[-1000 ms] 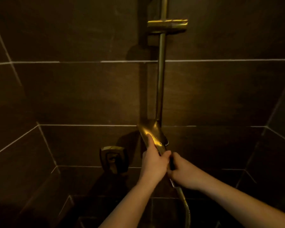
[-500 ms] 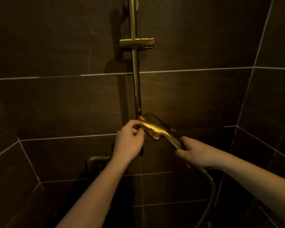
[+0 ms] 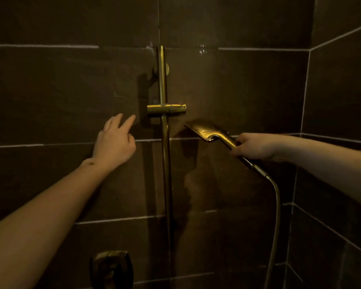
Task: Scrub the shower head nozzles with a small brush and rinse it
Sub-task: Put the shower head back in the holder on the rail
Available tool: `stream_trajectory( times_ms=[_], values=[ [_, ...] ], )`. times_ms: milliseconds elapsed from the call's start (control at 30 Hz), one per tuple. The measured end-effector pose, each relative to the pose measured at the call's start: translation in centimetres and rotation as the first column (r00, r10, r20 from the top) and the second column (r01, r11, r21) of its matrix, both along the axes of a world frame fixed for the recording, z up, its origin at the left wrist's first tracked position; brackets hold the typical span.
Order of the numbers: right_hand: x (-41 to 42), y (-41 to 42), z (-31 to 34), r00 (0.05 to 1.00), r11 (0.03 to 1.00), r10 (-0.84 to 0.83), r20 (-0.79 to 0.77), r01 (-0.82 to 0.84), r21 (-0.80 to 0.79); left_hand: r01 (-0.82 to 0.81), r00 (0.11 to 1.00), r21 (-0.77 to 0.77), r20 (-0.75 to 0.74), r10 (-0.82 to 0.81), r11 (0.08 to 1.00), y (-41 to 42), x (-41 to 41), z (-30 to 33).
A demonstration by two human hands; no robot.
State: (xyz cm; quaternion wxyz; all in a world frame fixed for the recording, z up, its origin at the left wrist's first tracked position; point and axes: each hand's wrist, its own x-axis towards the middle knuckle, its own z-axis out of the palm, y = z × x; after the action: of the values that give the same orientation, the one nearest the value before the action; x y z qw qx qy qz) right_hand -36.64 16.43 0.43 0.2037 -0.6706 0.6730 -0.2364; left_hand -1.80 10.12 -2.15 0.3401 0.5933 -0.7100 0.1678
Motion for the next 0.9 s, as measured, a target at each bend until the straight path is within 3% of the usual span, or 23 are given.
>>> stream_trajectory(
  times_ms=[233, 433, 633, 767, 900],
  values=[
    [1.9, -2.7, 7.7, 1.000, 0.979, -0.019, 0.017, 0.022, -0.204, -0.014, 0.999, -0.173, 0.037, 0.020, 0.985, -5.0, 0.2, 2.5],
    [4.8, -5.5, 10.7, 0.998, 0.949, 0.000, 0.068, 0.022, -0.316, -0.075, 0.997, 0.081, 0.022, 0.074, 0.994, -9.7, 0.2, 1.7],
    [8.6, -9.4, 12.3, 0.982, 0.898, 0.058, 0.181, 0.028, -0.439, -0.157, 0.983, 0.142, 0.121, 0.140, 0.977, -11.5, -0.2, 0.9],
    [10.9, -10.3, 14.6, 0.942, 0.929, 0.102, 0.321, 0.025, -0.369, -0.158, 0.982, 0.160, 0.132, 0.137, 0.974, -11.4, -0.1, 1.1],
    [12.0, -10.2, 16.6, 0.924, 0.975, -0.003, 0.383, 0.088, -0.205, -0.154, 0.983, 0.179, 0.129, 0.132, 0.972, -11.4, -0.1, 1.3]
  ],
)
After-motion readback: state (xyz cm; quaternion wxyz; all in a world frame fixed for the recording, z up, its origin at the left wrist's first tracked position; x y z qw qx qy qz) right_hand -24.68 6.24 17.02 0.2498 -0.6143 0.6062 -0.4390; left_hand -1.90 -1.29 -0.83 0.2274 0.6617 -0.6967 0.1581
